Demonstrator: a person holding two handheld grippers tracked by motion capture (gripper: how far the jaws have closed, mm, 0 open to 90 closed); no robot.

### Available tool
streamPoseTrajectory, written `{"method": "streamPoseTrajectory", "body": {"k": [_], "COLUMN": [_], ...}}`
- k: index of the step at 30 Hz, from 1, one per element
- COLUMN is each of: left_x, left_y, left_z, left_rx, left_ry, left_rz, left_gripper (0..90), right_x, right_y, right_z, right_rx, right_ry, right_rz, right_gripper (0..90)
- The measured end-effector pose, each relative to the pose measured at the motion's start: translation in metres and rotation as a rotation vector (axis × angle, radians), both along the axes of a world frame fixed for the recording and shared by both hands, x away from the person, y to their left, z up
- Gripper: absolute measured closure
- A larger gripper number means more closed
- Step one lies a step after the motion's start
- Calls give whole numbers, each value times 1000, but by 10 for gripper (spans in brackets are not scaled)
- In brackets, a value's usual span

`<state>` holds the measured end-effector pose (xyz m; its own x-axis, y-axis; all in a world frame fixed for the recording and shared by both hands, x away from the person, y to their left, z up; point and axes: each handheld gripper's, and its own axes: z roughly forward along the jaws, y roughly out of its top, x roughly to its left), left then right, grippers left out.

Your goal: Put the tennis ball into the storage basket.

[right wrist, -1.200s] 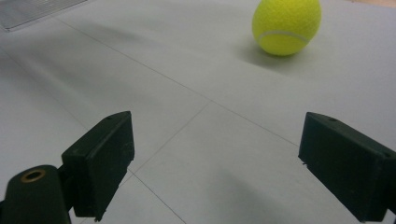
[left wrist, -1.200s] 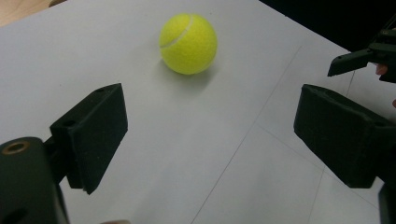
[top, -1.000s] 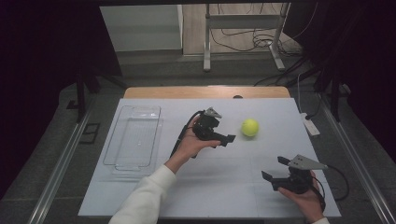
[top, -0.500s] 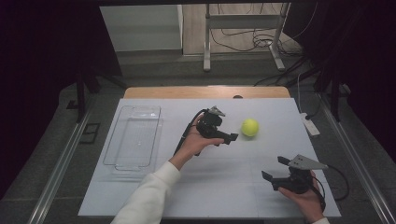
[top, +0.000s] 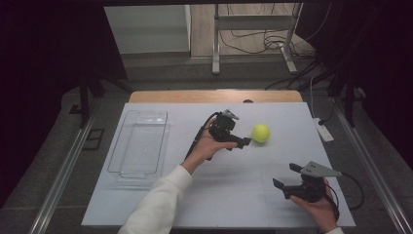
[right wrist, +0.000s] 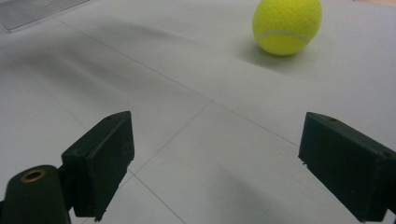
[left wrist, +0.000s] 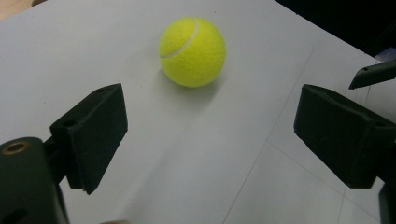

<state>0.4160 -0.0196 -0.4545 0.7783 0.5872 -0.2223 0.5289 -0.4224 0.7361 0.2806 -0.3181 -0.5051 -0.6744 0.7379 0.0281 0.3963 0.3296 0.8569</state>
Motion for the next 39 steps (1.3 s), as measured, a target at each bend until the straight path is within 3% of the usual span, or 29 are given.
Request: {"method": "streamPoseTrajectory", "body": {"k": [39], "left_x": [23], "left_y": [-25], "left_z": [-4], "left_rx": [17], "left_ry": [9], "left_rz": [-23], "left_gripper": [114], "right_x": [-1], "right_y": [-1], "right_z": [0], "right_rx": [5], "right_ry": [-3], "right_rz": [5], "right_gripper": [107]}}
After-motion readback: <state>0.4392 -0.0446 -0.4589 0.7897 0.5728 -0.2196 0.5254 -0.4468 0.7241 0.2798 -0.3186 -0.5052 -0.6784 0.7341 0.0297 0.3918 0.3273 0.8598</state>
